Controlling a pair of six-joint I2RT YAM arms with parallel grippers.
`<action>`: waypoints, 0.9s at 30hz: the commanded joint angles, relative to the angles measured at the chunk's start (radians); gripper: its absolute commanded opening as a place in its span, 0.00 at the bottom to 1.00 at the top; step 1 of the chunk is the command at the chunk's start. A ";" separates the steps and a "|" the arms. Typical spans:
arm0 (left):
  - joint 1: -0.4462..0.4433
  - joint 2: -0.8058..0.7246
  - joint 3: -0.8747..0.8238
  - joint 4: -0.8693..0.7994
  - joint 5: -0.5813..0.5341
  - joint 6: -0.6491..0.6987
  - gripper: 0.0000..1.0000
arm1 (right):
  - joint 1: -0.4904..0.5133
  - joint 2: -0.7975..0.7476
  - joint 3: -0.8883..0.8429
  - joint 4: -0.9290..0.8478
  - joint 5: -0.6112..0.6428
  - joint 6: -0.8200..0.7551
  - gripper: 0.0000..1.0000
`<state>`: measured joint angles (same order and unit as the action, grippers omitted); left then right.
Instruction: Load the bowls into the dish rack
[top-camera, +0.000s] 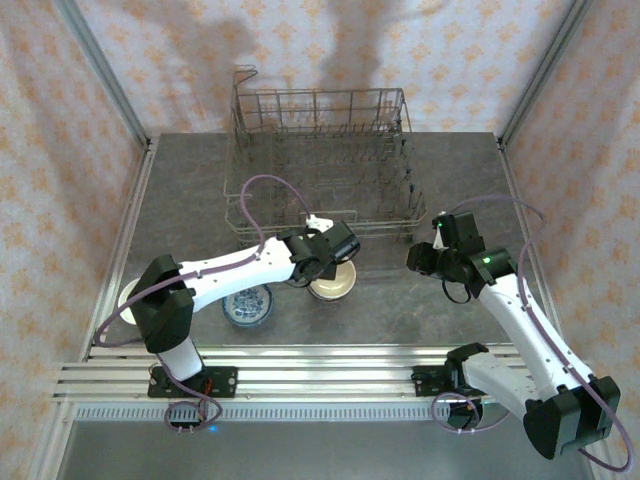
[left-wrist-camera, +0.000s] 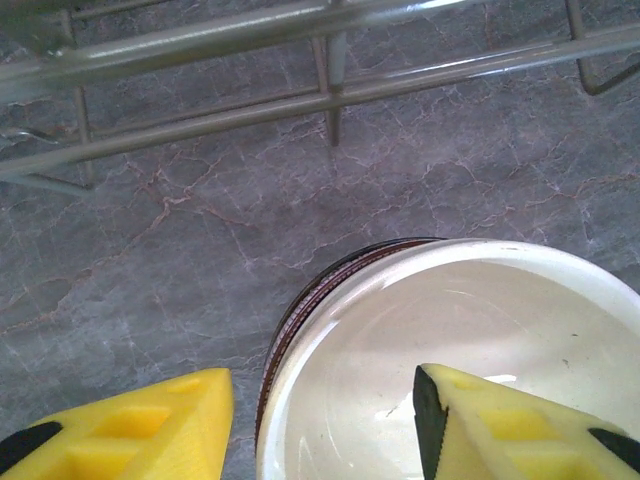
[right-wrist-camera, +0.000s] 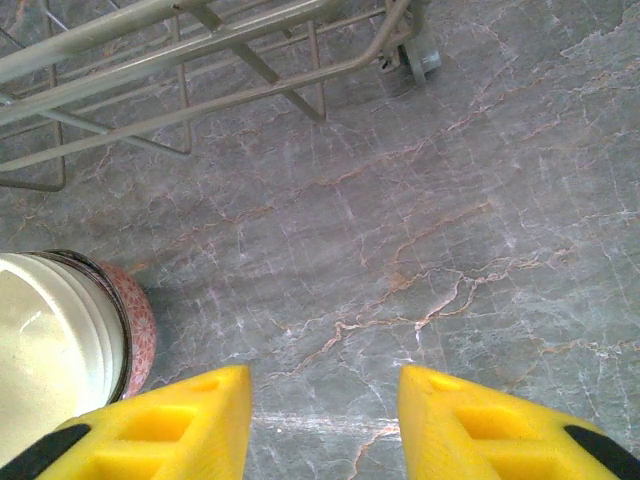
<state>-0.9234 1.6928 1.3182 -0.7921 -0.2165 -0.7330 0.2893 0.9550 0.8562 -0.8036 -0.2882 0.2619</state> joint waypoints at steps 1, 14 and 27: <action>-0.008 0.026 -0.018 0.021 -0.002 -0.001 0.49 | 0.007 -0.001 -0.003 0.007 0.021 -0.003 0.42; -0.008 0.039 -0.038 0.048 0.041 -0.017 0.26 | 0.006 -0.021 -0.035 0.015 0.026 0.013 0.38; -0.008 -0.030 -0.054 0.071 0.084 -0.038 0.02 | 0.006 -0.013 -0.036 0.041 -0.003 0.027 0.35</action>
<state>-0.9234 1.7050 1.2839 -0.7464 -0.1394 -0.7448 0.2893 0.9508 0.8288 -0.7788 -0.2893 0.2726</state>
